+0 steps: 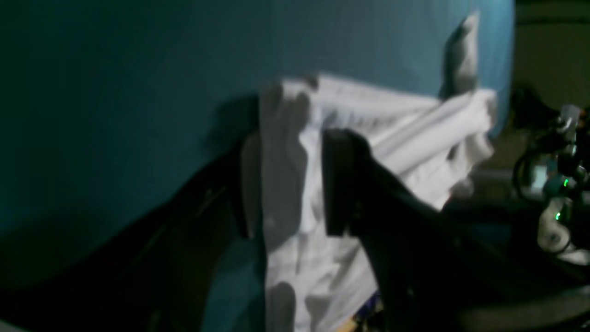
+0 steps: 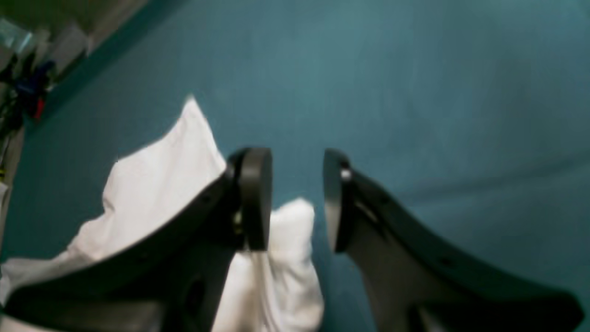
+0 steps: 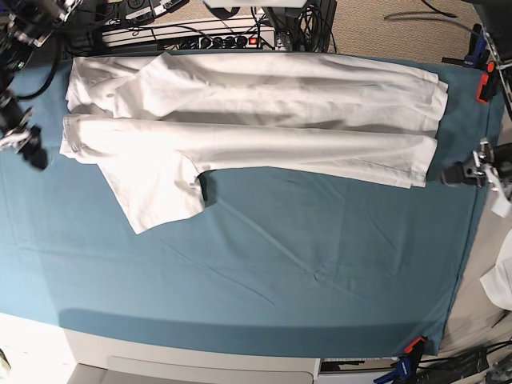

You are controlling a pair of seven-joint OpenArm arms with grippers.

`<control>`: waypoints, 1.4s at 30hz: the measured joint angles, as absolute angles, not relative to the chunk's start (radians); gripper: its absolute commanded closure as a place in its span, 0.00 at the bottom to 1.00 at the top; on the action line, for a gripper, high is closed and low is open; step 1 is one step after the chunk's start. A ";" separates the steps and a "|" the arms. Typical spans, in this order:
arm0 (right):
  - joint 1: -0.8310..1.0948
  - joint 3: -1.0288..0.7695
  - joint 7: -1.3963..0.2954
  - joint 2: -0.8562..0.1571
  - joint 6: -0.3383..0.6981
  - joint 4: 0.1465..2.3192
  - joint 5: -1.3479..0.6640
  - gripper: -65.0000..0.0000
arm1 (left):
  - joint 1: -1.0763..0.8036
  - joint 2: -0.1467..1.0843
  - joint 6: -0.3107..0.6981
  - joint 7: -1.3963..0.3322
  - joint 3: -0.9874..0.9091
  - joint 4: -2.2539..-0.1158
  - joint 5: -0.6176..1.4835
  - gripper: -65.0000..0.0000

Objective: Fold the T-shirt properly
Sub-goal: 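Grasp the protruding sleeve with the right gripper and fold it inward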

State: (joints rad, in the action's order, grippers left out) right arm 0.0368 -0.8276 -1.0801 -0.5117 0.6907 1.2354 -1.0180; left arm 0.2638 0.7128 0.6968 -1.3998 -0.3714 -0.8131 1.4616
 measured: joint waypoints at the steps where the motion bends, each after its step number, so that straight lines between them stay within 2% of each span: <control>1: 0.012 -0.820 -1.083 -0.515 0.690 1.236 -0.995 0.69 | 0.263 0.714 0.697 -1.399 -0.389 -0.812 1.459 0.64; 6: -0.113 -0.709 -1.039 -0.513 0.691 1.233 -0.881 0.69 | 0.263 0.711 0.696 -1.399 -0.402 -0.812 1.460 0.64; 12: -0.221 -0.461 -0.938 -0.508 0.697 1.232 -0.662 0.69 | 0.266 0.710 0.697 -1.399 -0.402 -0.812 1.460 0.64; 16: -0.238 -0.378 -0.891 -0.439 0.667 1.205 -0.602 0.69 | 0.266 0.710 0.697 -1.399 -0.402 -0.811 1.459 0.64; 21: -0.272 -0.415 -0.830 -0.336 0.653 1.027 -0.645 0.69 | 0.266 0.710 0.697 -1.399 -0.402 -0.812 1.459 0.64; 29: -0.368 -0.555 -0.830 -0.291 0.656 0.808 -0.721 0.69 | 0.266 0.710 0.697 -1.399 -0.402 -0.812 1.459 0.64; 34: -0.388 -0.528 -0.867 -0.303 0.614 0.772 -0.720 0.69 | 0.266 0.710 0.697 -1.399 -0.402 -0.812 1.460 0.64; 42: -0.397 -0.402 -0.844 -0.310 0.614 0.772 -0.688 0.70 | 0.266 0.710 0.697 -1.399 -0.402 -0.812 1.459 0.64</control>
State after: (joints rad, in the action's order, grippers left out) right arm -0.3965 -0.4023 -0.8440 -0.3103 0.6144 0.7723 -0.6884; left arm 0.2661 0.7101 0.6968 -1.3991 -0.4023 -0.8116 1.4593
